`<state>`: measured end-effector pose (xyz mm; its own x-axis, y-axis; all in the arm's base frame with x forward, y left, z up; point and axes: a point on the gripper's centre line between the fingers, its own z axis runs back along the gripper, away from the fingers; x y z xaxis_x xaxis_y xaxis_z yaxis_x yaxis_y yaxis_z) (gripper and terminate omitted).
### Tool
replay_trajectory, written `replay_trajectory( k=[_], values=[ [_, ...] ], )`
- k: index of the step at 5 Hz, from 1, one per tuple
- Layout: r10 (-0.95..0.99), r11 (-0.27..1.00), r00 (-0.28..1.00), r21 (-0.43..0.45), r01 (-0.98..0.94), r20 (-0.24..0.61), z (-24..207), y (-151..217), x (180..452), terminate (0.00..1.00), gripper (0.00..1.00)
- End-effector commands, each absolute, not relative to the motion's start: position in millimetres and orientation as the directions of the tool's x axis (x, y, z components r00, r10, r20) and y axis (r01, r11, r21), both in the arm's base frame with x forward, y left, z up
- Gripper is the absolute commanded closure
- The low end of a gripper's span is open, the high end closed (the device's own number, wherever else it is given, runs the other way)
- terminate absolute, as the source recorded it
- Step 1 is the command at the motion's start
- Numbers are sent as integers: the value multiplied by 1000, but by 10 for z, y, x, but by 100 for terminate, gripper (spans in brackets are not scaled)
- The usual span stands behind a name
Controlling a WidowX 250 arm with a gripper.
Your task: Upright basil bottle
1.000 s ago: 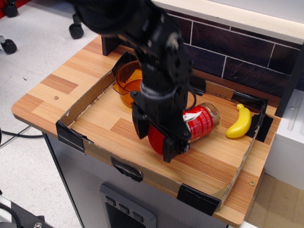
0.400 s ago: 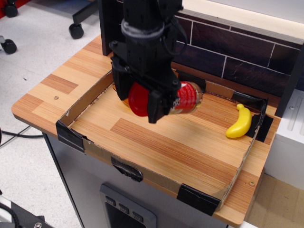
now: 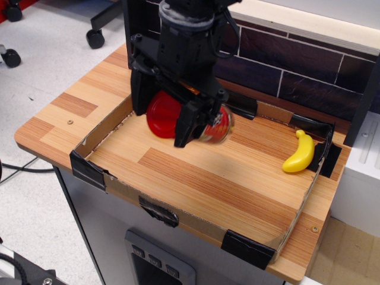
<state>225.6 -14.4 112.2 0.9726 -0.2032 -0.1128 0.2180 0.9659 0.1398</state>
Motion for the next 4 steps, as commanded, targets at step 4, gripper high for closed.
replay_trajectory(
  k=[4],
  values=[
    [8,982,877,169,84,-480,981,-209,2181,0,100]
  ],
)
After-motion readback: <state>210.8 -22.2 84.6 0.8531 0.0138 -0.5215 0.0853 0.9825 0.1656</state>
